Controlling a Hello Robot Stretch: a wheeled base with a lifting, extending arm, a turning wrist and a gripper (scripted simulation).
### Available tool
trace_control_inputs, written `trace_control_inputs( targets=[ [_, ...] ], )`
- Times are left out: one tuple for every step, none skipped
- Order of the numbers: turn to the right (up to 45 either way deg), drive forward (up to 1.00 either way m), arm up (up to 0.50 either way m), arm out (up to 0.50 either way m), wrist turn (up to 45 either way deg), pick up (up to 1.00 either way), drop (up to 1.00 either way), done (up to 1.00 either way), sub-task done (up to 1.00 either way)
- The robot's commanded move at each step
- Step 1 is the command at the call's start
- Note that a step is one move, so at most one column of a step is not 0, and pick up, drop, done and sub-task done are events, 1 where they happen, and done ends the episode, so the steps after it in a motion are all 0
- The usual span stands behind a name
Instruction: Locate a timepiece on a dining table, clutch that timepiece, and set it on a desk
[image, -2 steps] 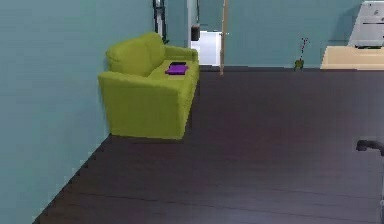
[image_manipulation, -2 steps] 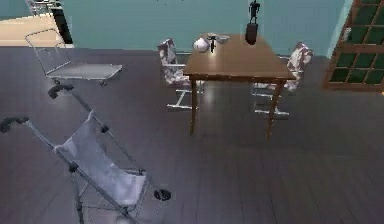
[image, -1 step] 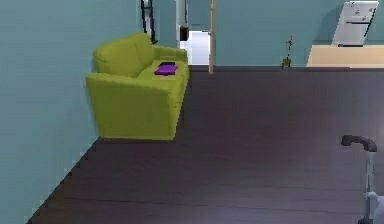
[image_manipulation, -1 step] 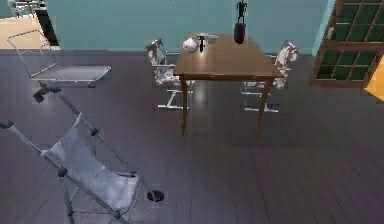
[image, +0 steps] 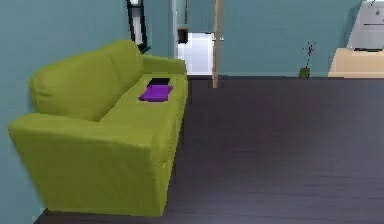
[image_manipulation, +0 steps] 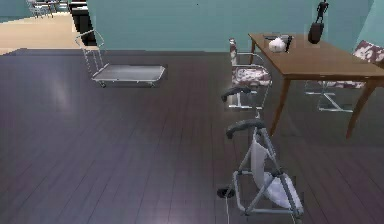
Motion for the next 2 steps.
trace_control_inputs(
  targets=[
    [15.0,0.0,0.0,0.0,0.0,0.0,0.0,0.0,0.0],
    [0.0,0.6,0.0,0.0,0.0,0.0,0.0,0.0,0.0]
  ],
)
